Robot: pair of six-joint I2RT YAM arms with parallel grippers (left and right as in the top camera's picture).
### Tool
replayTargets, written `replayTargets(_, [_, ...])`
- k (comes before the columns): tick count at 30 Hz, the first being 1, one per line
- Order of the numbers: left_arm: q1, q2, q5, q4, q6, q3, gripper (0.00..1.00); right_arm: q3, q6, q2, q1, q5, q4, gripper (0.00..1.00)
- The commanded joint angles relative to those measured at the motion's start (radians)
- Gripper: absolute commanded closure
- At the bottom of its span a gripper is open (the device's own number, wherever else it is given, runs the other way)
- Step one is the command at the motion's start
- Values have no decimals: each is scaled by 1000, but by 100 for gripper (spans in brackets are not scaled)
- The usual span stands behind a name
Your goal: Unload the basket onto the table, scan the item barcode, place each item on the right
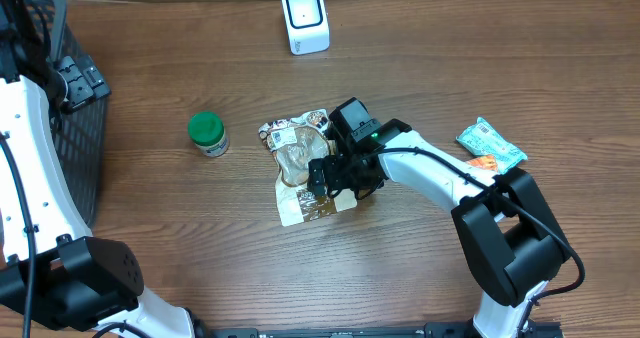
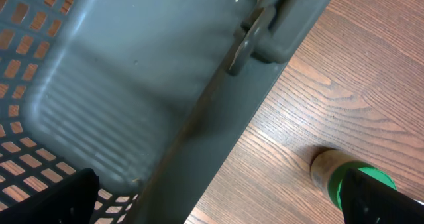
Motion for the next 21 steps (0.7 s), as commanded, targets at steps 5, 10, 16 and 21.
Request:
replayTargets(5, [-9, 11, -2, 0, 15, -2, 0, 3, 88, 72, 62, 201, 54, 3])
replayTargets(10, [-10, 11, -2, 0, 16, -2, 0, 3, 102, 136, 77, 200, 55, 29])
replayTargets(16, [-9, 11, -2, 0, 15, -2, 0, 3, 103, 140, 76, 161, 50, 67])
replayTargets(21, [-9, 11, -2, 0, 15, -2, 1, 3, 103, 139, 76, 139, 57, 68])
